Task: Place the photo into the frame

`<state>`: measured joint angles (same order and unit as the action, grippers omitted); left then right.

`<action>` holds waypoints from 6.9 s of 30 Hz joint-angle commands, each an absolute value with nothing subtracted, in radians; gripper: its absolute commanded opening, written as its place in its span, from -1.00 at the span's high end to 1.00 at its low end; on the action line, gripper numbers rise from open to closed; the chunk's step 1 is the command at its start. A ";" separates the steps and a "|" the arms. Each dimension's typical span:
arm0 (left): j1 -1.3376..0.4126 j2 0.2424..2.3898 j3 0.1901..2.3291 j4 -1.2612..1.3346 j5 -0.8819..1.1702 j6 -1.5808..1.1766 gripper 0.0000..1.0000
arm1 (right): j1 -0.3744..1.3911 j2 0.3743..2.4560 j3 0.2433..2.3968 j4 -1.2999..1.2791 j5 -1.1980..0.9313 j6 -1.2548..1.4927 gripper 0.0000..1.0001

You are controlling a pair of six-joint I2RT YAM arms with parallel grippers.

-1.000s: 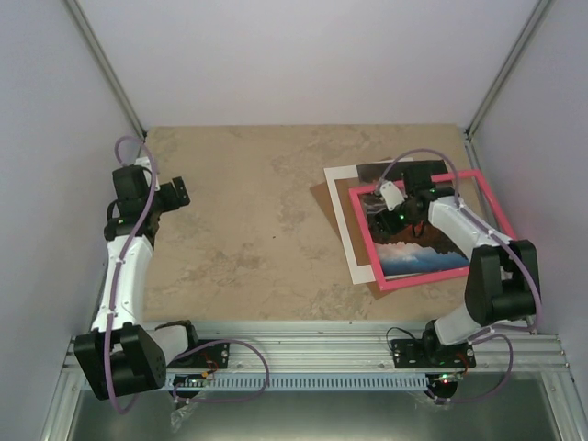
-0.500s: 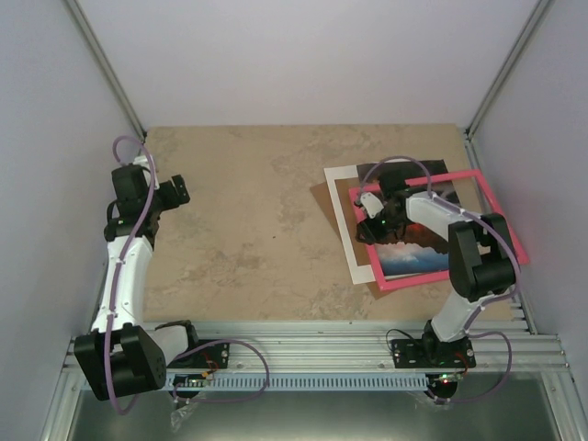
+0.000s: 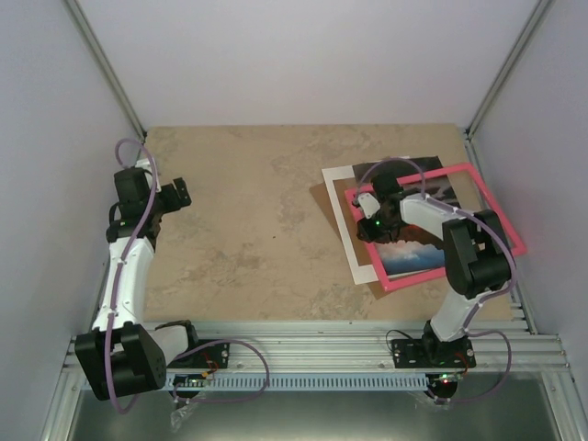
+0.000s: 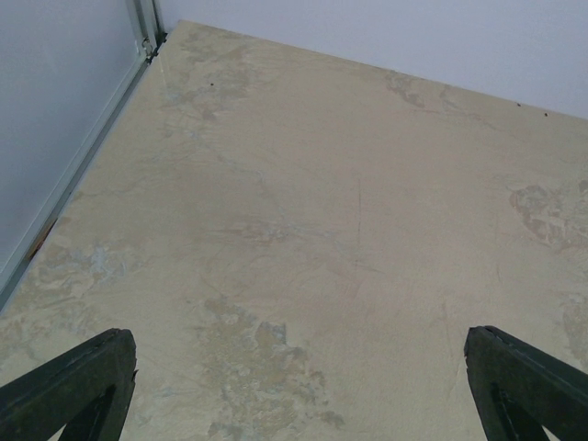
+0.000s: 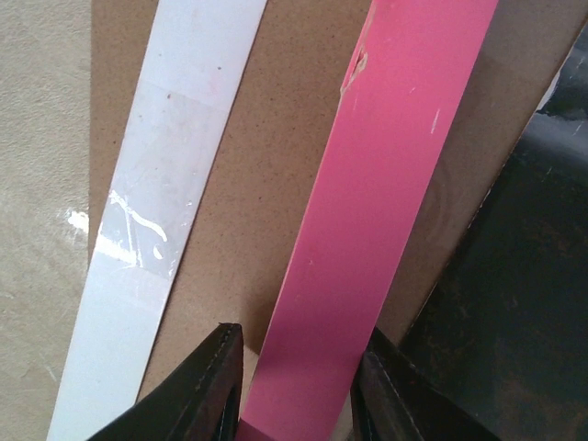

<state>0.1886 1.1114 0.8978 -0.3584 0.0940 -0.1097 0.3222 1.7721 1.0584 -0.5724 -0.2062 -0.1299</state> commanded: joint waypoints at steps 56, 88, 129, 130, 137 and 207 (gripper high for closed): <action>-0.139 1.043 1.040 0.503 1.010 -0.701 -0.98 | 0.398 1.431 1.621 0.311 -1.115 0.534 0.99; -0.406 1.232 1.248 0.023 0.811 -0.295 -0.46 | 0.532 1.640 1.702 0.499 -1.164 0.717 0.99; -0.405 1.223 1.143 -1.024 0.277 0.980 1.00 | 0.102 1.468 1.344 -0.315 -0.875 -0.069 -0.75; -0.405 1.227 1.123 -1.030 0.250 0.998 1.00 | 0.101 1.472 1.343 -0.334 -0.851 -0.084 -0.74; -0.405 1.214 0.917 -0.957 0.142 1.050 1.00 | 0.077 1.472 1.314 -0.395 -0.798 -0.151 -0.74; -0.655 2.268 1.712 -0.234 0.408 0.155 -0.52 | -0.556 2.265 1.571 -0.491 -0.801 0.055 -0.13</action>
